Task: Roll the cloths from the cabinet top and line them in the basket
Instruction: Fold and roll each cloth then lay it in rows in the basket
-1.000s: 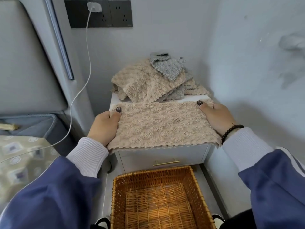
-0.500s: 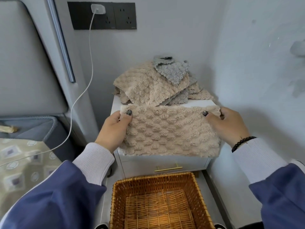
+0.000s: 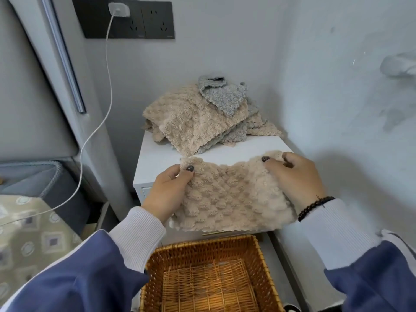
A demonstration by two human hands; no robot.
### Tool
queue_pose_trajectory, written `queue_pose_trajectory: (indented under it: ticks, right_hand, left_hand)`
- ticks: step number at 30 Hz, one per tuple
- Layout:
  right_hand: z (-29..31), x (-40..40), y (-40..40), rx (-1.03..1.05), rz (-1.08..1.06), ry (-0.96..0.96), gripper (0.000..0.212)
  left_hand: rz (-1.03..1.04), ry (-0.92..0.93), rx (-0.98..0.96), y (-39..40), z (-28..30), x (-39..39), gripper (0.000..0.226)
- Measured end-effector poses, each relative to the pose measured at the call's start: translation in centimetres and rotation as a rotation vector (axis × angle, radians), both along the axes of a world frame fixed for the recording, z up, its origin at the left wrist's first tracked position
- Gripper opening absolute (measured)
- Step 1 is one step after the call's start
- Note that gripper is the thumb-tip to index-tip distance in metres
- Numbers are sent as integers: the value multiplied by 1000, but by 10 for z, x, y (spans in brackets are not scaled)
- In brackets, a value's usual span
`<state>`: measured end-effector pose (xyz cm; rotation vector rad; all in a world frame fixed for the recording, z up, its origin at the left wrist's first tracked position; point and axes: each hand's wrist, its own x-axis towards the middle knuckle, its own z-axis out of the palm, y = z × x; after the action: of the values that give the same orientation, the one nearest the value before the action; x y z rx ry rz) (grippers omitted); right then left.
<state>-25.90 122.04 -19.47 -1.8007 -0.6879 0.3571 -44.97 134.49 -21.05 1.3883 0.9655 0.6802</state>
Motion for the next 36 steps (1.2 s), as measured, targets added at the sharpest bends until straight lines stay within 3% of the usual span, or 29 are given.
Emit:
queue_pose_trajectory:
  ticks: [5,10,14,19,21,23,26,29,32,36]
  right_hand:
    - [-1,-35,9,24,130,-52,36]
    - [-4,-56,13,12,249,-29,4]
    - [-5,-64,13,17,352,21,24]
    - [-3,-65,8,52,513,150,43]
    - [-2,-64,7,46,555,169,48]
    - [-3,-63,6,47,584,183,49]
    - [-1,-62,4,87,545,140,44]
    - [-1,-54,3,137,282,-29,37]
    - [-3,-42,6,46,183,18,55]
    - [-12,-39,8,-76,377,311,92]
  left_hand:
    - [-112,-68,41,-20,-7,8,29]
    - [-173,-92,10,-31,-14,13,24]
    - [-171,-89,25,-31,-17,13,25]
    - [-169,-218,-106,-30,-12,10,39]
    - [-180,-266,-115,-30,-12,9,51]
    - [-165,-286,-90,-30,-13,8,49]
    - [-95,-268,-37,-29,-15,9,28]
    - [-33,-287,-67,-27,-10,9,20]
    - [3,-343,-118,-25,-3,6,22]
    - [33,-400,-178,-24,4,3,24]
